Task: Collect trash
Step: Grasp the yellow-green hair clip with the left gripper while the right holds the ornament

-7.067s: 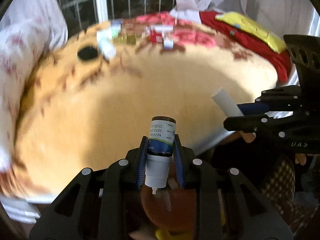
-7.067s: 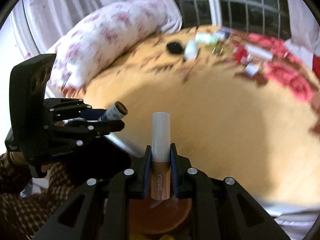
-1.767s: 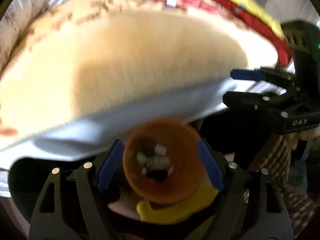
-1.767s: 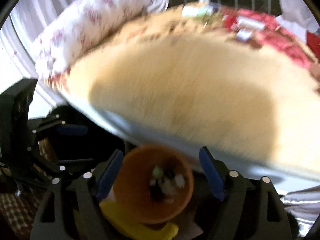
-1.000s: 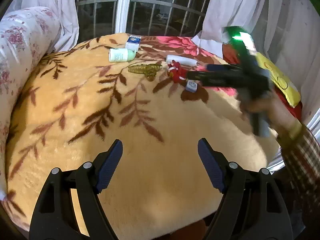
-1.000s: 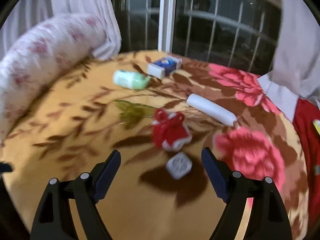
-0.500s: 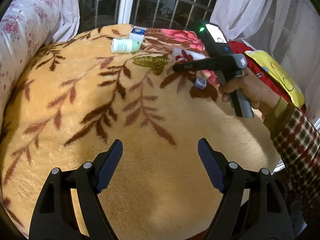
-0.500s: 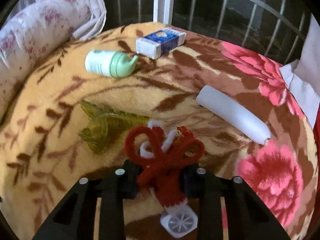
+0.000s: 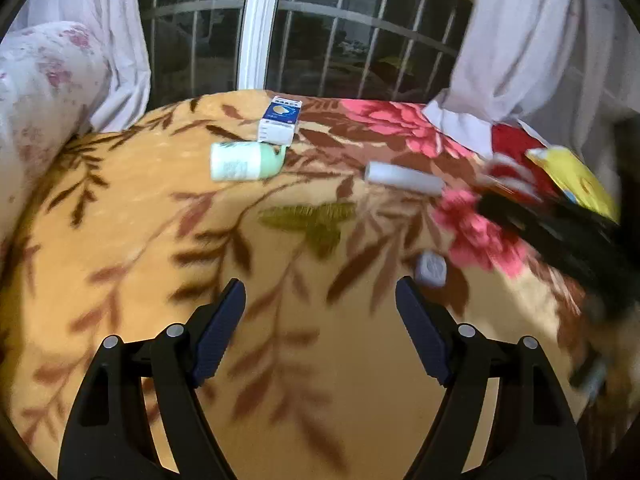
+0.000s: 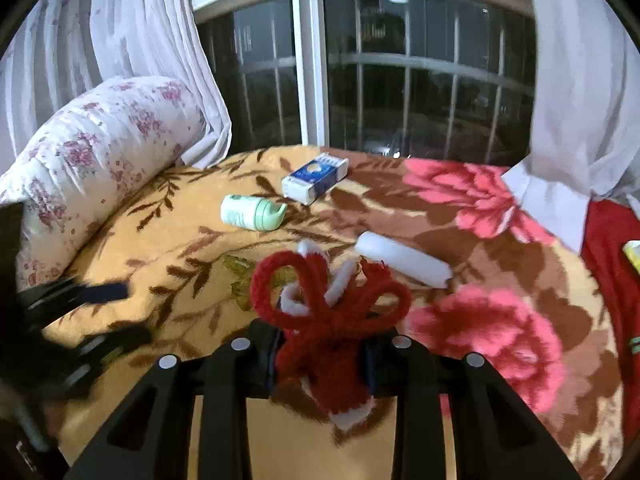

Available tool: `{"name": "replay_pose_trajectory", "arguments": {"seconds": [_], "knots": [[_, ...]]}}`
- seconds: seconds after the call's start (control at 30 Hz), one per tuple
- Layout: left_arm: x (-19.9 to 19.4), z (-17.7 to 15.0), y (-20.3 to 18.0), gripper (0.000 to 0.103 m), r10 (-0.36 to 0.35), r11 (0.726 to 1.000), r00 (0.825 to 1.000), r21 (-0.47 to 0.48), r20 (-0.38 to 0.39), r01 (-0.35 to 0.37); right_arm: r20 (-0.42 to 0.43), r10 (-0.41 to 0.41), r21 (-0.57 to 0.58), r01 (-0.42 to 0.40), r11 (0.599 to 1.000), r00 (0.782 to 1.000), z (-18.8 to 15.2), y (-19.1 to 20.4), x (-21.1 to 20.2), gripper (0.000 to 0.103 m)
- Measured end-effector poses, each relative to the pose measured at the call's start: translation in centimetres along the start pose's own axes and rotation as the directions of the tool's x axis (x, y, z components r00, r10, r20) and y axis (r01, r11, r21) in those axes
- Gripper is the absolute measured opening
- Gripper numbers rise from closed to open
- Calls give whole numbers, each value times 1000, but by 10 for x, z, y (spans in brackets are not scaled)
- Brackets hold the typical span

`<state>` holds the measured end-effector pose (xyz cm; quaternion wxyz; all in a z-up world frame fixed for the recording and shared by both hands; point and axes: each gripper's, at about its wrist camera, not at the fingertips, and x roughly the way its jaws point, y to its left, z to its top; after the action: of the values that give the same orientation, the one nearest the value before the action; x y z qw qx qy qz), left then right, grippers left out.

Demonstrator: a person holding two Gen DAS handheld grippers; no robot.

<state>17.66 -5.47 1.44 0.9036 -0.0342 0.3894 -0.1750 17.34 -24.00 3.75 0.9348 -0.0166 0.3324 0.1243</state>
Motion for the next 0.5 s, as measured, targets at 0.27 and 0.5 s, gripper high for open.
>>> {"name": "replay_pose_trajectory", "arguments": {"seconds": [0.27,0.5], "knots": [[85,31,-12,76,103,994,993,-18,-52,-104,46,-7,7,6,1000,999,-12,-25,-32,32],[122,35,-13,27,154,988,984,14,-86,-153,39,-5,16,4,1000,999,-23,-35,-32,32]]}}
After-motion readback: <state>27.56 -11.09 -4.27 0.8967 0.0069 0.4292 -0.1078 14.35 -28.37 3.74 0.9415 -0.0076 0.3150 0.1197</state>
